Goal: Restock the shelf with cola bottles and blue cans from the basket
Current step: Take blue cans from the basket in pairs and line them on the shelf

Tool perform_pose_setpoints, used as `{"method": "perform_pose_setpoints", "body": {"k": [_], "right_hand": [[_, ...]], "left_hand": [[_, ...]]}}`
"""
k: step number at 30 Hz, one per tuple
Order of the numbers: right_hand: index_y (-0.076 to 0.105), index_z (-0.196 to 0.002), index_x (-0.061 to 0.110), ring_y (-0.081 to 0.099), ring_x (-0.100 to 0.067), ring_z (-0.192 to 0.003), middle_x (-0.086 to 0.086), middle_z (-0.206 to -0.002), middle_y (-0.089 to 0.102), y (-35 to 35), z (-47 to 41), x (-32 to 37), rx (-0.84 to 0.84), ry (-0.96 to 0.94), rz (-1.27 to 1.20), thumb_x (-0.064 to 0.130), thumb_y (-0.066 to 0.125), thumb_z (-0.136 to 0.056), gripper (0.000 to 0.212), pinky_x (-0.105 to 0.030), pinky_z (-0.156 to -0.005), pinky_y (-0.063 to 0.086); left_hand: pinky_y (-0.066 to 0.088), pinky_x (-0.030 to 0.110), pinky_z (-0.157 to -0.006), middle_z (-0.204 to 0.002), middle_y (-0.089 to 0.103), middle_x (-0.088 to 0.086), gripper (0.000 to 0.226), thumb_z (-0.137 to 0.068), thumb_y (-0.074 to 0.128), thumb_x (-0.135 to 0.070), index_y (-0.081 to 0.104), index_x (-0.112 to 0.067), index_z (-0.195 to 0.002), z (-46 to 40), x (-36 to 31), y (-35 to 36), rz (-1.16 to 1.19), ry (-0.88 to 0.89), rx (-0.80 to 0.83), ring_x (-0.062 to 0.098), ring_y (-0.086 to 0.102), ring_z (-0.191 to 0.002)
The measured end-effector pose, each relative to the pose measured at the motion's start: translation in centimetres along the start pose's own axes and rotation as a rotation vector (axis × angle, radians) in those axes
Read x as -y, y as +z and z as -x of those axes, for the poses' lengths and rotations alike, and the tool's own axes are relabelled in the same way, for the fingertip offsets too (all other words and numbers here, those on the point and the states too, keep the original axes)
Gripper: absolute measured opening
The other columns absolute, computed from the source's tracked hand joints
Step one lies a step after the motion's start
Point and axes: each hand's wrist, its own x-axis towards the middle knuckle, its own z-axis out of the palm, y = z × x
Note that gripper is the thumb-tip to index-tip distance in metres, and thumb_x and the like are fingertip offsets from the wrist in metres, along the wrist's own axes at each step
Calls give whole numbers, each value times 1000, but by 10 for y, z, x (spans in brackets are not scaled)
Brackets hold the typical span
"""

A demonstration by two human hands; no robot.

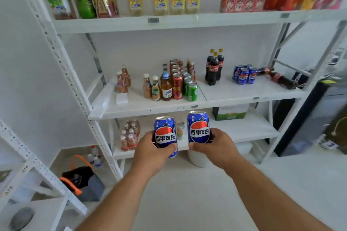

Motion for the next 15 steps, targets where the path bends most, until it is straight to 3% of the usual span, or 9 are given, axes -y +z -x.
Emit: {"method": "perform_pose_setpoints", "body": {"k": [2, 5, 7, 11, 15], "right_hand": [[64, -119, 30, 71, -11, -100, 11, -107, 74, -18, -3, -3, -49, 6, -5, 34, 95, -71, 57, -37, -91, 61], [65, -118, 27, 70, -7, -94, 10, -105, 73, -51, -6, -7, -100, 8, -60, 27, 94, -74, 53, -16, -63, 57], [66, -109, 28, 71, -8, -89, 8, -103, 74, -73, -10, -11, -120, 8, -96, 22, 93, -76, 43, -12, -51, 53], [63, -105, 34, 71, -9, -95, 12, -102, 74, -114, -27, -24, -161, 6, -119, 26, 94, -75, 44, -20, -65, 56], [64, -114, 31, 71, -10, -99, 11, -105, 74, -165, -53, -46, -189, 27, -117, 28, 94, -74, 51, -30, -83, 60]], "left_hand": [[50, 18, -67, -104, 73, -12, 51, -76, 92, -23, 68, -26, -121, -8, -12, 16, -11, 27, 38, 1, 68, -92], [48, 18, -67, -110, 74, -9, 55, -75, 93, -27, 67, -26, -124, -18, -32, 45, -23, 53, 95, 4, 68, -94], [49, 20, -71, -113, 72, -8, 57, -75, 93, -27, 66, -26, -125, -23, -46, 67, -27, 66, 118, 8, 69, -98], [54, 27, -85, -115, 72, -9, 60, -74, 93, -29, 65, -26, -127, -35, -73, 113, -29, 82, 142, 9, 68, -102], [51, 27, -83, -103, 66, -16, 57, -75, 93, -29, 64, -29, -124, -48, -98, 170, -42, 81, 159, 5, 65, -96]]}}
